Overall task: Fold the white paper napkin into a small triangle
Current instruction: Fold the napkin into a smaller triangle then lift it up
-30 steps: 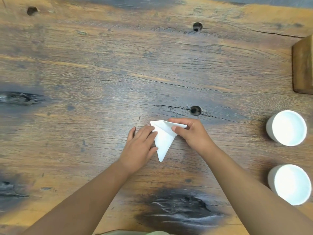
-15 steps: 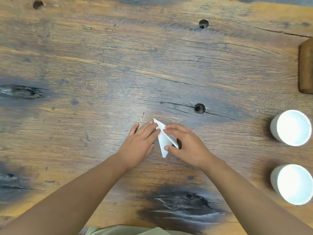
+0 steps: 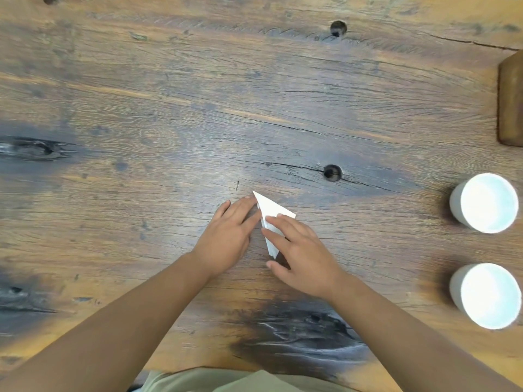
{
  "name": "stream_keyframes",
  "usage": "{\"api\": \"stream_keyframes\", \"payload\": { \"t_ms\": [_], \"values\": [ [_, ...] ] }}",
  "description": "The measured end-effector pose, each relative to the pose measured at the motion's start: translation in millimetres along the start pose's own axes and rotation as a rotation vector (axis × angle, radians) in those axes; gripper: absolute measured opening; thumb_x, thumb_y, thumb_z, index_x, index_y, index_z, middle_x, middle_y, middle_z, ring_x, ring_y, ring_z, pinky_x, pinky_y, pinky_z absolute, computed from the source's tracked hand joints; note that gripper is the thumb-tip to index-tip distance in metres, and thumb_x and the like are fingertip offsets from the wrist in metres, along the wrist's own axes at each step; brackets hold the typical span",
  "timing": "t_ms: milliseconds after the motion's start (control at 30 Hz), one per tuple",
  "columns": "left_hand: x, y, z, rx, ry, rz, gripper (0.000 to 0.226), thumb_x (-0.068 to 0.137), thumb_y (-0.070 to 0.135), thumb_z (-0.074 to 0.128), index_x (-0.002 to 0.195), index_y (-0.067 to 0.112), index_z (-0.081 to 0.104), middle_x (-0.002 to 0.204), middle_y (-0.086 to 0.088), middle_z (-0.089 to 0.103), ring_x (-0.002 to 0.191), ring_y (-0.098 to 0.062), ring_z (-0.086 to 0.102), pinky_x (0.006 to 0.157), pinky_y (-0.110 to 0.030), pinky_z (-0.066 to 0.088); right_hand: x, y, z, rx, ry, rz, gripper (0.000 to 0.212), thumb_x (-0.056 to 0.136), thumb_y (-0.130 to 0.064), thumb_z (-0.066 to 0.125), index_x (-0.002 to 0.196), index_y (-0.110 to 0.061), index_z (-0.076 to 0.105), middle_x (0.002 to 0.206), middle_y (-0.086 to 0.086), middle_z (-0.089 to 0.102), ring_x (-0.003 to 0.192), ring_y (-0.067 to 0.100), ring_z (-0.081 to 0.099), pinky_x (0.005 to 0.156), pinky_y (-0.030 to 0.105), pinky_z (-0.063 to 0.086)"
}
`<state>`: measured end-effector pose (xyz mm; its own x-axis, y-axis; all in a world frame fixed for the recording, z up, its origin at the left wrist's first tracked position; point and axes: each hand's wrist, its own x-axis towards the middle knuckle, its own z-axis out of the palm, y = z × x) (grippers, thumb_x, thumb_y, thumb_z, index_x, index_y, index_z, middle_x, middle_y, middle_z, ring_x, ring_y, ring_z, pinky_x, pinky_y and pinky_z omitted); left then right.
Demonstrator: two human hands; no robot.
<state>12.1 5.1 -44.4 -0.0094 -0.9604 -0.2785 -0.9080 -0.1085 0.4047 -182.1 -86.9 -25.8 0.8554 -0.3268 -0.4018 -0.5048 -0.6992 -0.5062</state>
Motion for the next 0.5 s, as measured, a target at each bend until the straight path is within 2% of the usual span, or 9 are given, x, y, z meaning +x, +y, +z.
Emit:
{"api": "stream_keyframes", "payload": {
  "t_ms": [167, 300, 400, 500],
  "values": [
    [-2.4, -3.4, -3.4, -0.045, 0.016, 0.007, 0.055, 0.090, 0.004, 0.054, 0.143, 0.010, 0.046, 0.155, -0.006, 0.038, 0.144, -0.024, 0.033, 0.118, -0.045, 0.026, -0.1, 1.6, 2.6, -0.024, -0.009, 0.007, 0.062, 0.095, -0.045, 0.048, 0.150, -0.019, 0.035, 0.162, 0.000, 0.025, 0.151, 0.019, 0.012, 0.122, 0.047, 0.017],
    [-3.5, 1.3, -8.2, -0.074, 0.094, -0.001, 0.050, 0.083, 0.001, 0.051, 0.133, 0.006, 0.053, 0.146, -0.016, 0.046, 0.130, -0.033, 0.048, 0.107, -0.046, 0.038, 1.5, -0.2, 6.6, -0.047, 0.006, 0.021, 0.062, 0.095, -0.042, 0.047, 0.150, -0.016, 0.036, 0.161, 0.000, 0.027, 0.151, 0.019, 0.013, 0.122, 0.046, 0.016],
    [-1.0, 6.4, -6.7, 0.004, 0.071, 0.043, 0.052, 0.087, 0.007, 0.047, 0.140, 0.009, 0.049, 0.152, -0.015, 0.040, 0.136, -0.034, 0.040, 0.106, -0.049, 0.037, 2.1, -4.2, 9.6, -0.074, 0.046, 0.048, 0.061, 0.095, -0.038, 0.049, 0.149, -0.013, 0.037, 0.160, 0.001, 0.030, 0.150, 0.019, 0.016, 0.122, 0.042, 0.011],
    [0.8, 4.9, -0.7, 0.074, 0.010, 0.028, 0.059, 0.090, 0.007, 0.056, 0.147, 0.012, 0.042, 0.159, -0.009, 0.031, 0.145, -0.031, 0.028, 0.113, -0.052, 0.030, 3.1, -7.9, 10.7, -0.096, 0.055, 0.059, 0.060, 0.094, -0.033, 0.051, 0.147, -0.010, 0.039, 0.158, 0.003, 0.031, 0.149, 0.020, 0.019, 0.121, 0.042, 0.012]
  ]
}}
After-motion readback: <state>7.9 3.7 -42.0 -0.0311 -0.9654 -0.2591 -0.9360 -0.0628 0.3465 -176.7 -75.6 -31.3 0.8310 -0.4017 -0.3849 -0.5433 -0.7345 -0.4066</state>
